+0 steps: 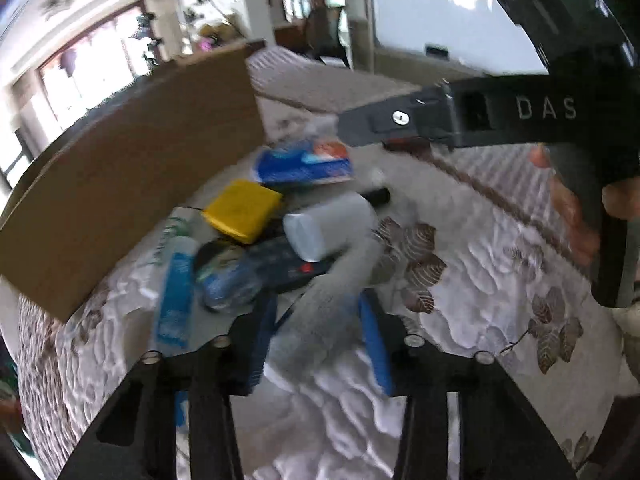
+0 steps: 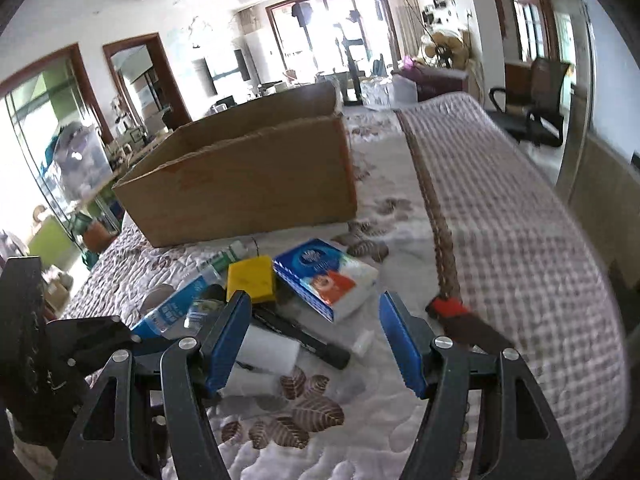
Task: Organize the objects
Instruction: 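Grasp the white spray bottle with the left tool, then carry the spray bottle into the box and open the left tool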
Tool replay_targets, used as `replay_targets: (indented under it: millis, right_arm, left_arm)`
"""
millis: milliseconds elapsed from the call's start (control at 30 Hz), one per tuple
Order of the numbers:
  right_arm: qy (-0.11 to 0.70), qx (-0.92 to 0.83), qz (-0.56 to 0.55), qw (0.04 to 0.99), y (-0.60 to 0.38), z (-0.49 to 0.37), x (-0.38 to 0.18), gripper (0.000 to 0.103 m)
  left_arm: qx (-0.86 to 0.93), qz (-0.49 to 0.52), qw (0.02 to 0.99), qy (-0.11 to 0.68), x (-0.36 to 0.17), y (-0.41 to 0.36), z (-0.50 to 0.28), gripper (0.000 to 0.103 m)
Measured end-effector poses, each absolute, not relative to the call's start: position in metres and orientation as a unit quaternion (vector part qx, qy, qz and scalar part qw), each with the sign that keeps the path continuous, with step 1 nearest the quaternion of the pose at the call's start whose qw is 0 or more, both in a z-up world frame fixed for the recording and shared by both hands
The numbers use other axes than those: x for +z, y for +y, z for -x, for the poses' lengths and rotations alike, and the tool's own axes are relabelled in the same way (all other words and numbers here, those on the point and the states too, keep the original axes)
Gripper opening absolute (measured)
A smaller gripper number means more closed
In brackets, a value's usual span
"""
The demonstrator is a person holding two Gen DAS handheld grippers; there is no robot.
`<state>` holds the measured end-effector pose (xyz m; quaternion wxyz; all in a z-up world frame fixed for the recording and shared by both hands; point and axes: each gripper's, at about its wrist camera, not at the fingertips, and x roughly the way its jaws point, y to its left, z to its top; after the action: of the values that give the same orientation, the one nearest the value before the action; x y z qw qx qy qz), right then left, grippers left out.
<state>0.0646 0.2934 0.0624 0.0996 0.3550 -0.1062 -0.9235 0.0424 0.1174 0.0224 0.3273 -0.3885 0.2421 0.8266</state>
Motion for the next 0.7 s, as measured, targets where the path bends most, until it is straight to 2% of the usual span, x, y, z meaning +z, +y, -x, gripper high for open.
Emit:
replay_targets:
  millis: [100, 300, 533, 700]
  right_arm:
    - [-0.131, -0.921, -0.353, 0.1, 0.303, -0.062, 0.052, 0.103]
    - [-0.169, -0.92, -0.347, 0.071, 0.323, -0.06, 0.043, 0.103]
    - [-0.133, -0.924, -0.35, 0.072, 0.302, -0.059, 0.047, 0.103]
    - [-0.103, -0.932, -0.333, 0.093, 0.279, -0.059, 0.053, 0.103]
  left_arm:
    - [0.831, 0.387, 0.295, 0.267, 0.015, 0.131, -0.044, 0.038]
    - [0.856, 0.407, 0.271, 0.166, 0.026, 0.121, -0.054, 0.03]
    - [0.885, 0.335, 0.322, 0.021, 0.096, 0.064, -0.058, 0.03]
    - [0.916, 0.295, 0.273, 0.003, 0.144, 0.042, -0.018, 0.029]
